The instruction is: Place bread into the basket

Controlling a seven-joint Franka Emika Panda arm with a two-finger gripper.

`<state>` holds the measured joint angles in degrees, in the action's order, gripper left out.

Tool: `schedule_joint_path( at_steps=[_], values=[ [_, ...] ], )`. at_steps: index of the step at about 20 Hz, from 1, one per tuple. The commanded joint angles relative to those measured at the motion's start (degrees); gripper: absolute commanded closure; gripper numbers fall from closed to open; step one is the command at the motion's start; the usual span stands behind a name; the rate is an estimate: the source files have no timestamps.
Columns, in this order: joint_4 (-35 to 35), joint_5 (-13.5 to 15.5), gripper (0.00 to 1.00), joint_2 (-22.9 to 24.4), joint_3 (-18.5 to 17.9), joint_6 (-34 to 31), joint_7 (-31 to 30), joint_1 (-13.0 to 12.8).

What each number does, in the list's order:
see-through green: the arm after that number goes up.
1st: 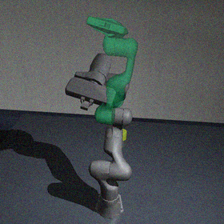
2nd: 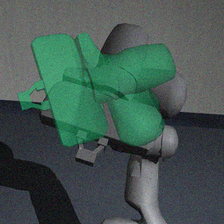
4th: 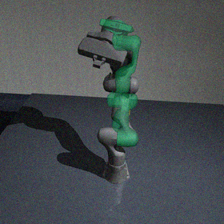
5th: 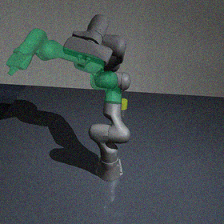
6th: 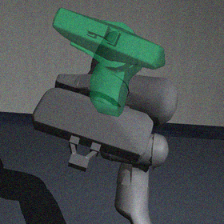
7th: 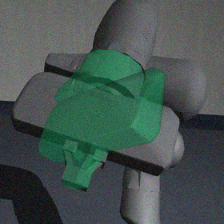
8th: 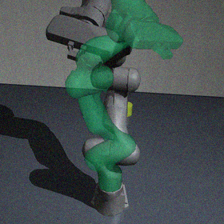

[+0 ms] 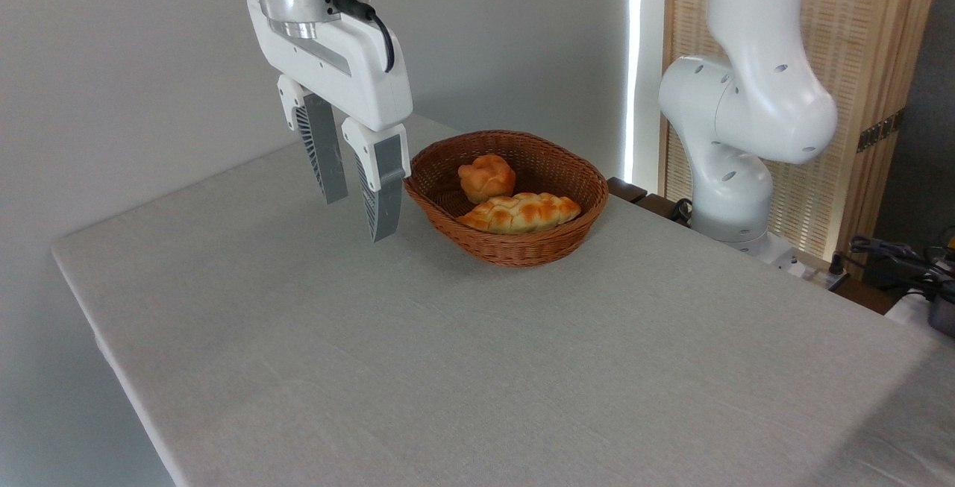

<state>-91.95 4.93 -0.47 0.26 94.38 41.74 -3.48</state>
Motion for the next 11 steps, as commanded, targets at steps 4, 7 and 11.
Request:
schedule_joint_path(
  at_steps=[4,7,11],
  values=[
    [0.72,-4.83,0.0,-0.23,1.06,-2.44,-0.61,0.84],
    [0.81,-4.93,0.0,-0.32,1.5,-2.53,-0.61,0.84],
    [0.81,-4.93,0.0,-0.23,1.24,-2.53,-0.7,0.84]
  ],
)
